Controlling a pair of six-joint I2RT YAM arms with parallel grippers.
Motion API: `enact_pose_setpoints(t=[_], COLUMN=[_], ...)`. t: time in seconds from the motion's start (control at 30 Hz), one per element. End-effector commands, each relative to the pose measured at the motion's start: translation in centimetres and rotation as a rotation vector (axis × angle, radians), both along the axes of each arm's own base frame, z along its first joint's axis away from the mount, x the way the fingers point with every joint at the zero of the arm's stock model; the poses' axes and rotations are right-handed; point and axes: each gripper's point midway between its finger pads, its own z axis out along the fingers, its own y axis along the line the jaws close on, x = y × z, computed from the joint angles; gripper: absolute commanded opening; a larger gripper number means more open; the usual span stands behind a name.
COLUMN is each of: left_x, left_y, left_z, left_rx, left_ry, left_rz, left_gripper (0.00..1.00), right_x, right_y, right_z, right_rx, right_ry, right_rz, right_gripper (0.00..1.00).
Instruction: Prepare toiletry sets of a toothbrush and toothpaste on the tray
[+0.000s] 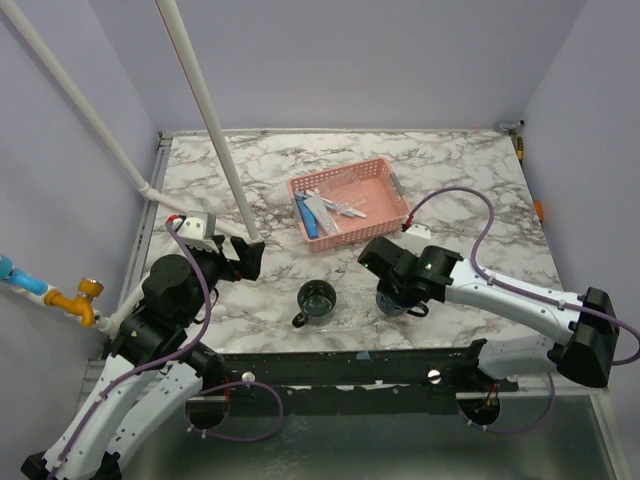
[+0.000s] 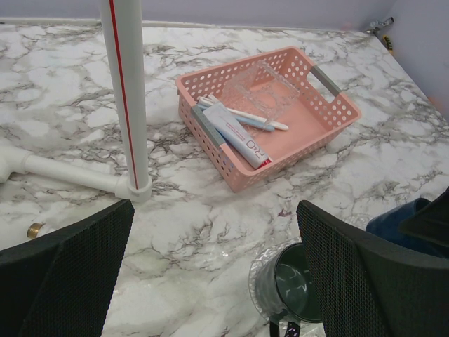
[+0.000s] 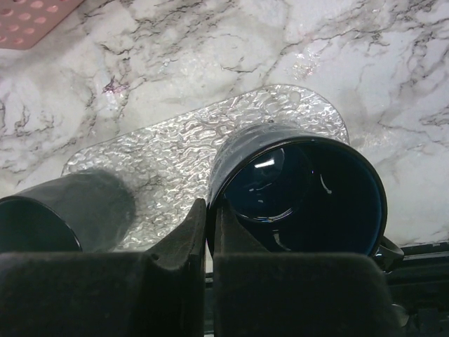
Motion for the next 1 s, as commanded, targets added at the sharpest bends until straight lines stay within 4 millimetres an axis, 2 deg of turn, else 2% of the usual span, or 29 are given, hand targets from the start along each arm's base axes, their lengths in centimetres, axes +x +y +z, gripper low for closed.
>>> enact_pose_setpoints(t=[0.0,0.23,0.57,0.97], left_x=[-0.2,-0.4,-0.5,-0.6], left_y=[-0.5,-0.5,-0.4,-0.4], left_z=[0.3,0.5,0.7,0.8], left_rx=[-0.014,-0.022,-0.027,-0.028], left_ry=[-0.005,-0.009,-0.018,-0.021], left_rz=[-0.028,-0.034,-0.034,-0.033], left_gripper=[0.99,0.99,0.99,0.99], right_x=[0.6,0.2,0.6,1.1], right_y=[-1.0,-1.4,-1.7,-1.1], right_z=[-0.5,-1.8,-1.9,-2.5], right_rx=[-0.054,-0.108,-0.149,-0.174], right_ry=[-0.045,-0.024,-0.041,-0.038], right_rz=[-0.087,-0.121,-0.139,-0.137], right_gripper=[0.00,0.00,0.00,0.00])
